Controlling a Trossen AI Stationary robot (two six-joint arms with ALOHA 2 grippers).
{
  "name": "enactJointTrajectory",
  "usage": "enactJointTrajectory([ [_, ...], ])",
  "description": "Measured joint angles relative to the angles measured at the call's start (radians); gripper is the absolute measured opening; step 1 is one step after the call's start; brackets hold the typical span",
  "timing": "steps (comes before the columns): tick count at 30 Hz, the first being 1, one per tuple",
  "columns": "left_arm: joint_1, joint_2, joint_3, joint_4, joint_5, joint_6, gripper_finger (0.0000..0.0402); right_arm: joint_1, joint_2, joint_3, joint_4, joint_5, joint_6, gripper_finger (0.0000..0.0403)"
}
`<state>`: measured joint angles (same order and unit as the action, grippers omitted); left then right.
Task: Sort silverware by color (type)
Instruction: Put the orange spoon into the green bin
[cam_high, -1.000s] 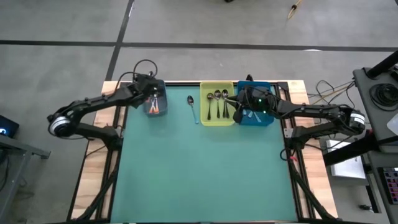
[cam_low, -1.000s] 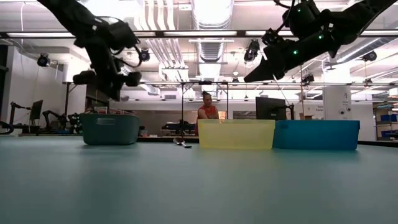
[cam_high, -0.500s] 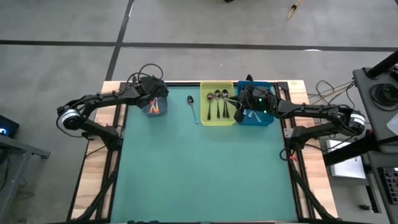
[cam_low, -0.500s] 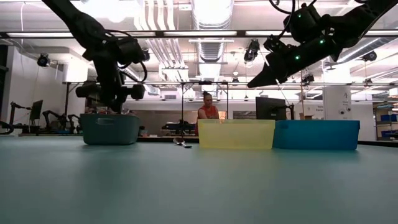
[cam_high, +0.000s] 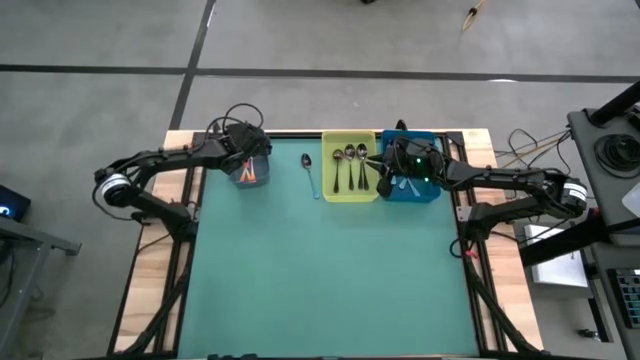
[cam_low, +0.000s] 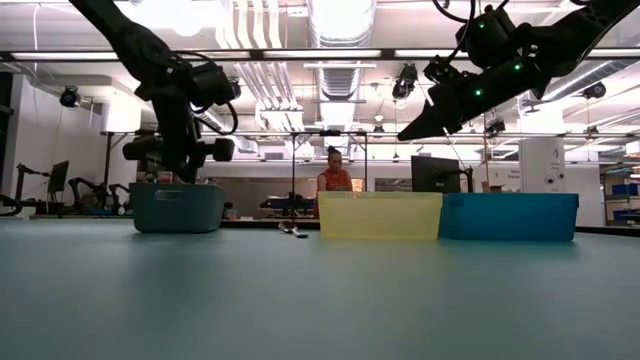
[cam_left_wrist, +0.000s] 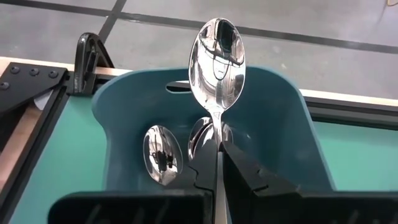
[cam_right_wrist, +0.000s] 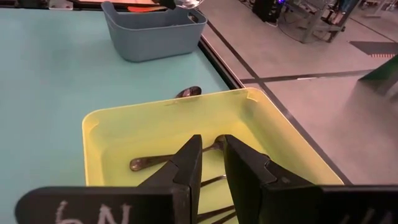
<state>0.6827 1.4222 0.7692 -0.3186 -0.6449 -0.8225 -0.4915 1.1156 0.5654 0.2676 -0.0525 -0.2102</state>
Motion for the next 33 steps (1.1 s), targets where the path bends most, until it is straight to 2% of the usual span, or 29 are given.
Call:
enactJointTrajectory([
  [33, -0.008, 0.122, 0.0, 0.031, 0.012, -0.045, 0.0, 0.0, 0.0, -0.007, 0.0, 0.0, -0.025, 0.0059],
])
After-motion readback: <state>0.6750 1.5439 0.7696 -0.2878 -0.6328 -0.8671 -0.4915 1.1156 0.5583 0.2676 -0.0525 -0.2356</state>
